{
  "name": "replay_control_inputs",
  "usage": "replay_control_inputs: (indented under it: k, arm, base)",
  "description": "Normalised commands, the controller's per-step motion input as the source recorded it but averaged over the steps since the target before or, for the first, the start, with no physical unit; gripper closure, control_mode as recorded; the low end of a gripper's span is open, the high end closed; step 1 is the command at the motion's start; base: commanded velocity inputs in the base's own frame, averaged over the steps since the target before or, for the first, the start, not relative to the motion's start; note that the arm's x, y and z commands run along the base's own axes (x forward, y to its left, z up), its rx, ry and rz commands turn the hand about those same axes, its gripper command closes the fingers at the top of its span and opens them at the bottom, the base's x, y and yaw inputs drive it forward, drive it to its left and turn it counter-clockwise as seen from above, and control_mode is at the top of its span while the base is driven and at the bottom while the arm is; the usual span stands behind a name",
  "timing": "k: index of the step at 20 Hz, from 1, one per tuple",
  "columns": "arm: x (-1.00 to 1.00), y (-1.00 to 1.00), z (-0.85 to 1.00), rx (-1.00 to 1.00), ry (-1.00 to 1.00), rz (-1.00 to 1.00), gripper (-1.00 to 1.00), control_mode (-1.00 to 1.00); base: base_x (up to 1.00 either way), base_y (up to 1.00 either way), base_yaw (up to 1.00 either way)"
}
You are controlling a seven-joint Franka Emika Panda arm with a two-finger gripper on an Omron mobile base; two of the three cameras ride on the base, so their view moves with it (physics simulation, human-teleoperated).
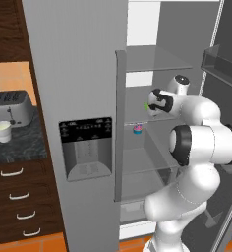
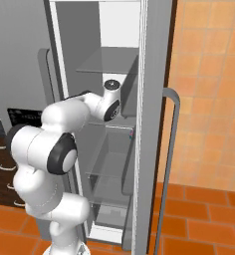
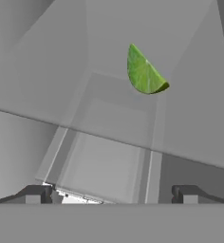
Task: Grab a lemon wedge from the fridge and one ice cube from the ice bowl, and put them in the glass of lemonade.
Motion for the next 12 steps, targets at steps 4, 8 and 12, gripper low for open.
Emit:
replay_control_inputs:
  k: [4,8,12]
  arm:
    - [0.31,-0.01,-0.04,0.0,0.0,0.06,-1.0,-1.0]
    - [0.31,-0.03,-0.09,0.0,0.0,0.06,-1.0,-1.0]
    - [0.35,-0.04,-0.18,-0.01,0.01,0.05,-1.0,-1.0]
  base:
    - [0.0,0.0,0.0]
    - [0.0,0.0,0.0]
    - [0.0,0.0,0.0]
